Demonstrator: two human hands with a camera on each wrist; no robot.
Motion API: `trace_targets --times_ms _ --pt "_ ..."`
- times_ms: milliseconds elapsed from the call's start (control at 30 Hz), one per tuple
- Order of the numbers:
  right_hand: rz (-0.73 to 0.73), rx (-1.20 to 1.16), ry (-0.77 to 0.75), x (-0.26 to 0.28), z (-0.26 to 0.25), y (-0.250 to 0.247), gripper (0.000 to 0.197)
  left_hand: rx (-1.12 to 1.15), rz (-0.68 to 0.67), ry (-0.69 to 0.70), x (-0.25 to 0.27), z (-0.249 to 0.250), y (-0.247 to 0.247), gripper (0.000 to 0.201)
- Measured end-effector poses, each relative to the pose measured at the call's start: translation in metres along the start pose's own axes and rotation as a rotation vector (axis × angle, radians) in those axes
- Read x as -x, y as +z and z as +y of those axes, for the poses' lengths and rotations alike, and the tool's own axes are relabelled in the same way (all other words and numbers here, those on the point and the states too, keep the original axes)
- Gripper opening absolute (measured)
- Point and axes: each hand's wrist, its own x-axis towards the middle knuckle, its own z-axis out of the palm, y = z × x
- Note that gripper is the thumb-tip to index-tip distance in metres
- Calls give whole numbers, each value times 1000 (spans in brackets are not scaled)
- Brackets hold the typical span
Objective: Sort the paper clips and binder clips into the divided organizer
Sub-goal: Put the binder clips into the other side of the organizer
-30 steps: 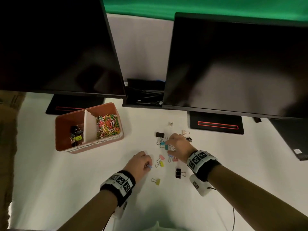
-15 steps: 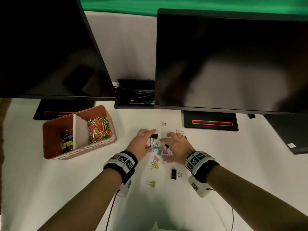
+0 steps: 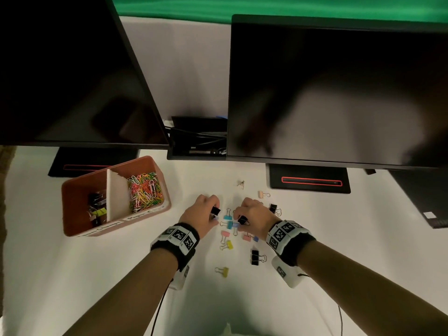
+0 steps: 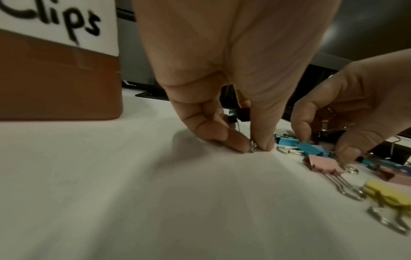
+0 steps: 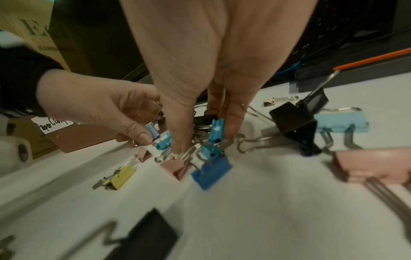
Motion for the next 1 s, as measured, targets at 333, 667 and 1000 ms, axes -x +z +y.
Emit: trace_targets --times_ms 333,667,1000 --pt "106 4 -17 -2 -9 8 22 201 43 -115 26 -16 0 25" --pt "183 -69 -83 3 -27 -5 22 507 167 -48 65 -13 -31 30" --pt "232 -125 -472 -50 -177 -43 17 521 597 -303 136 -89 -132 36"
